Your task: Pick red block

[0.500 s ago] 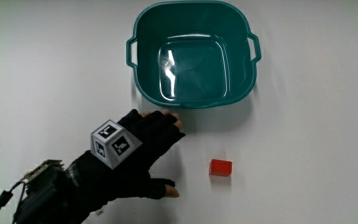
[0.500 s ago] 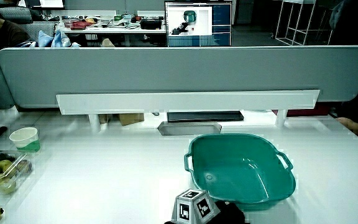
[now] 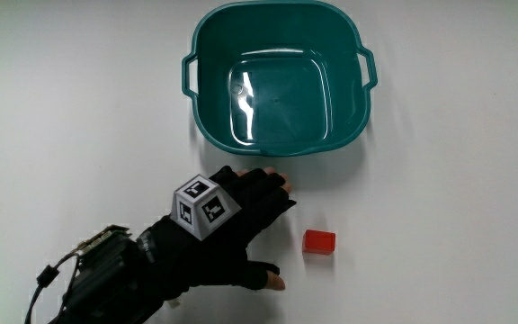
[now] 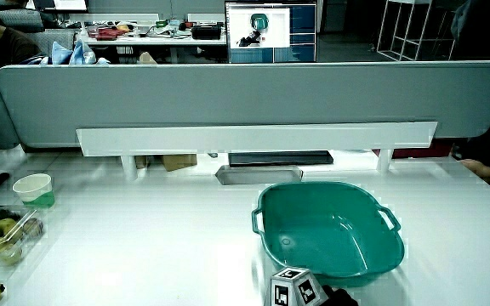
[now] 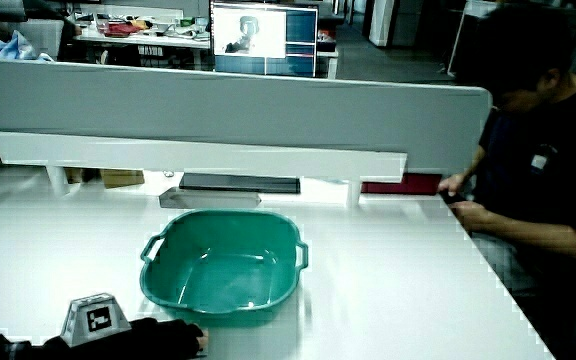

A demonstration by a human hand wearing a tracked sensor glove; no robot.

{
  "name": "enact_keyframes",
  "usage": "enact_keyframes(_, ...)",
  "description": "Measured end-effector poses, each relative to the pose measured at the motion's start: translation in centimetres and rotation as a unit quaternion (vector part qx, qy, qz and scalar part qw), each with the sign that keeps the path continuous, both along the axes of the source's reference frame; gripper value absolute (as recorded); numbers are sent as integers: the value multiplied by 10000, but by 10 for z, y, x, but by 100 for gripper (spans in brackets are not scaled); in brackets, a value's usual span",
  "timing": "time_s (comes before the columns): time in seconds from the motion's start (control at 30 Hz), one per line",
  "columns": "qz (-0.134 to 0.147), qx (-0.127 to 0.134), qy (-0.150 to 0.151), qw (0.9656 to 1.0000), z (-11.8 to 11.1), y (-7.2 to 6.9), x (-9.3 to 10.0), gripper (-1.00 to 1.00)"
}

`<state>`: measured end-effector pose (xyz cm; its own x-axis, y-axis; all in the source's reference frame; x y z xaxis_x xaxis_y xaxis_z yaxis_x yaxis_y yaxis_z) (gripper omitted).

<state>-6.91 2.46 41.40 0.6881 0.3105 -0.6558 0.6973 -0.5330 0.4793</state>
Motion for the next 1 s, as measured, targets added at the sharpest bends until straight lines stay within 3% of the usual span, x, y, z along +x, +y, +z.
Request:
enact_keyframes(0.17, 20, -119, -16, 9999, 7, 0, 11, 0)
enact_keyframes(0.27, 128, 23, -19, 9999, 11, 0, 19, 0)
enact_keyframes(0.43, 210, -26, -74, 9997, 18, 1, 32, 0)
enact_keyframes(0.7, 140, 124, -96, 9998, 23, 5, 48, 0)
enact_keyframes(1.0, 168, 49, -250, 9995, 26, 8, 57, 0)
